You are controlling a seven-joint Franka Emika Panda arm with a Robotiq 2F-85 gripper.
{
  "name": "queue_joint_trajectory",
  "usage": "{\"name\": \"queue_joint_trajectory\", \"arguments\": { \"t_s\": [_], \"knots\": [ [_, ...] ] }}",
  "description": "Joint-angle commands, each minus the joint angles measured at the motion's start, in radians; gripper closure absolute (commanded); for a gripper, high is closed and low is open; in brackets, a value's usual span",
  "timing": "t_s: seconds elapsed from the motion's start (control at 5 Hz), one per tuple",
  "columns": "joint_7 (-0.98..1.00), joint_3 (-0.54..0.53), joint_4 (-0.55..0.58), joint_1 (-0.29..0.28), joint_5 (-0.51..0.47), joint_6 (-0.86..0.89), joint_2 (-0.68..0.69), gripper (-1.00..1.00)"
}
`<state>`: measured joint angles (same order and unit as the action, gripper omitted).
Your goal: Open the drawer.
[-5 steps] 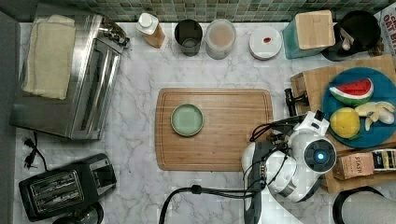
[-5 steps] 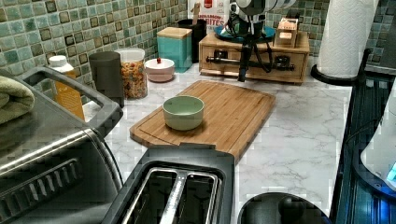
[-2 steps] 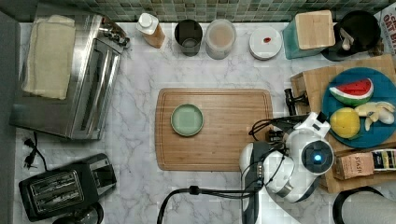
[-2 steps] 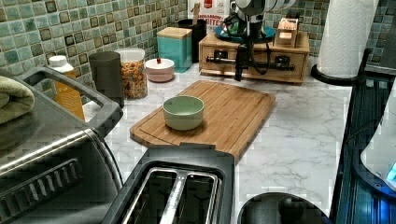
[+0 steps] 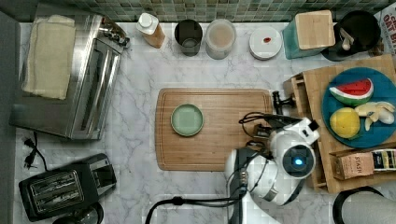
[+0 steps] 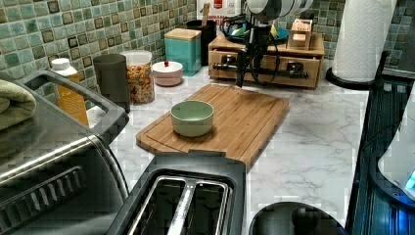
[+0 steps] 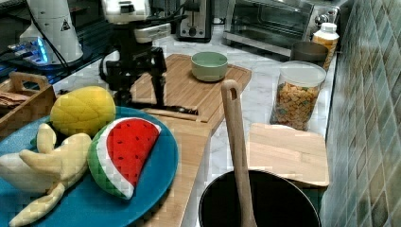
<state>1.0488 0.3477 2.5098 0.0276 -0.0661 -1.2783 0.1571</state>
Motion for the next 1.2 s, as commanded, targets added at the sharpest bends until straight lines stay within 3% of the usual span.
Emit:
{"name": "queue_joint_trajectory", "arguments": {
  "t_s": [0.2, 0.4, 0.6, 0.8, 1.2],
  "knots": [
    [0.061, -0.231, 0.134, -0.240, -0.009, 0.173, -0.075, -1.00],
    [0.031, -0.271, 0.197, -0.254, -0.010, 0.180, -0.142, -1.00],
    [0.019, -0.327, 0.211, -0.264, -0.114, 0.253, -0.189, -1.00],
    [-0.112, -0.365, 0.214, -0.288, -0.072, 0.266, -0.212, -1.00],
    [-0.111, -0.375, 0.213, -0.278, -0.073, 0.266, -0.212, -1.00]
  ]
}}
